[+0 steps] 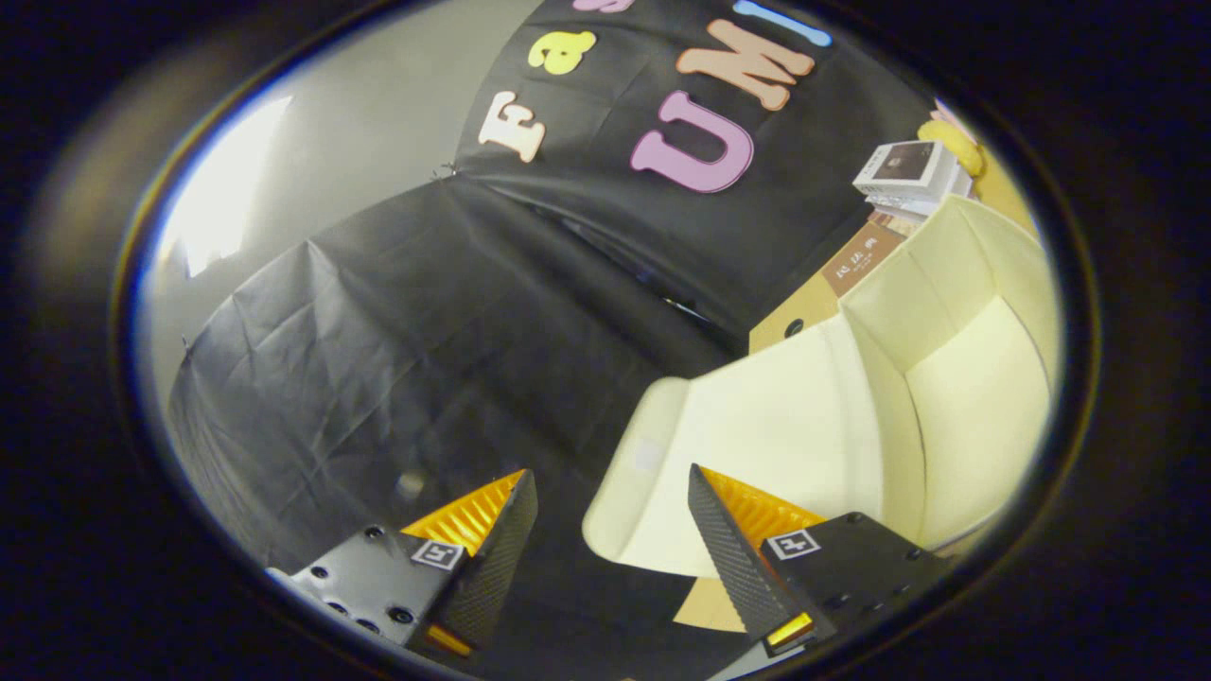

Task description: Open the storage box then place both shoes into the box .Put the left shoe in first, then the right shoe, with the right side of both shoes facing outward in a uniform manner.

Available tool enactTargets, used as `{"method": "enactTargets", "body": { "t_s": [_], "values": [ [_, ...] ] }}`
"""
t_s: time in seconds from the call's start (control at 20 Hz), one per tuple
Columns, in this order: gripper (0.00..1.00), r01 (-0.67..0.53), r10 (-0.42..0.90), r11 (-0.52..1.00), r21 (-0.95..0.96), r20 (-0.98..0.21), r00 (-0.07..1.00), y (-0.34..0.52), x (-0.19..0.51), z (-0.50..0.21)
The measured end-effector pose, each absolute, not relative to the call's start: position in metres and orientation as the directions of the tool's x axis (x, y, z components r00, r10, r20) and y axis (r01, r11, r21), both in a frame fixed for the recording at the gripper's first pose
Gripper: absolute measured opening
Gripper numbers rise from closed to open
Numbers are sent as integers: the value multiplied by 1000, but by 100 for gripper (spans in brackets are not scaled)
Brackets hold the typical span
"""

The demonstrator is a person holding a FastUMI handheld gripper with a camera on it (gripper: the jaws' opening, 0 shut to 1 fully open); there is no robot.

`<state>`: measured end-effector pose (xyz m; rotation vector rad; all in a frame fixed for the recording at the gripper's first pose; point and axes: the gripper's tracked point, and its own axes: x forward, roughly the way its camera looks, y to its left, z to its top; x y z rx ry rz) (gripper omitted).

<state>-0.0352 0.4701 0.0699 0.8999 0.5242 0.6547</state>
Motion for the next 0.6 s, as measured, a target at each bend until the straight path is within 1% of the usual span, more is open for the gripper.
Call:
{"method": "enactTargets", "body": {
  "t_s": [0.1, 0.3, 0.45, 0.6],
  "values": [
    [100, -341, 691, 527, 778, -159, 705, 461, -32, 76],
    [100, -345, 556, 749, 566, -254, 792, 397, -17, 72],
    [100, -251, 397, 886, 391, -356, 846, 328, -9, 59],
    [100, -145, 239, 960, 240, -430, 871, 259, 1, 47]
  ]
}}
